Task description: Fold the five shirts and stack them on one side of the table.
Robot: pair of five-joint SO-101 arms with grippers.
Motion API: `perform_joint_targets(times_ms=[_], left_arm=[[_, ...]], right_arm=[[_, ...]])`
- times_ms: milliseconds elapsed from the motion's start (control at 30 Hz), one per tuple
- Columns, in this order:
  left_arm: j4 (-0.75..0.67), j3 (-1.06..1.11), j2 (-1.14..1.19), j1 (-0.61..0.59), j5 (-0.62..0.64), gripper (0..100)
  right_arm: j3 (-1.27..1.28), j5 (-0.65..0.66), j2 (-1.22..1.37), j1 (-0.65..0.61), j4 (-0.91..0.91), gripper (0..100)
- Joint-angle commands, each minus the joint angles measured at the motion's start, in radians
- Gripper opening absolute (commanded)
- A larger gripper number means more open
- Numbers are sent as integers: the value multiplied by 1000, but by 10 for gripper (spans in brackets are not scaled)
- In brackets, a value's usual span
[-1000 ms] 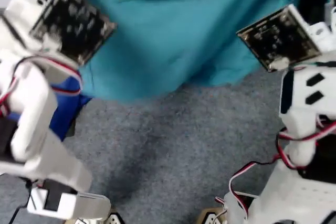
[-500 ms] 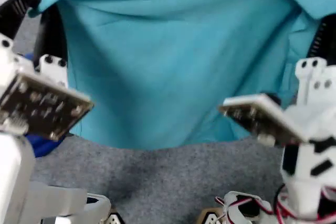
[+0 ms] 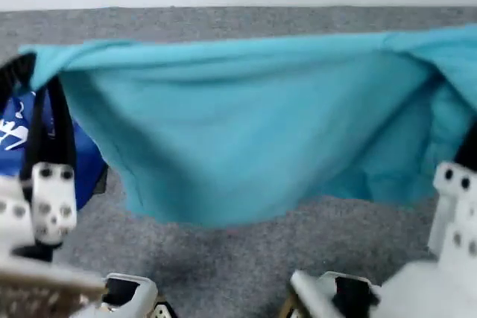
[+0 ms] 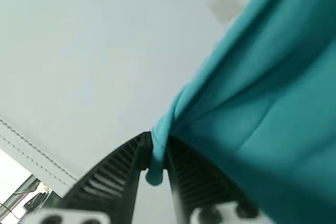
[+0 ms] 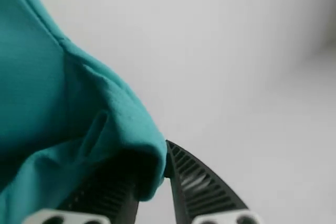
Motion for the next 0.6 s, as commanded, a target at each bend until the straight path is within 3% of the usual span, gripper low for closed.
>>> perform_joint_targets(times_ms=[0,200,367,567], left_arm=[[18,177,-106,2,-11,14],[17,363,-170,5,-11,14],[12,585,-169,6,-54,14],[-186,1021,-169,-2,-133,14]], right_arm=[[-35,52,-5,8,-22,10],[49,52,18,8,45,10],[267,49,58,2,133,10],[654,49,111,-30,28,10]])
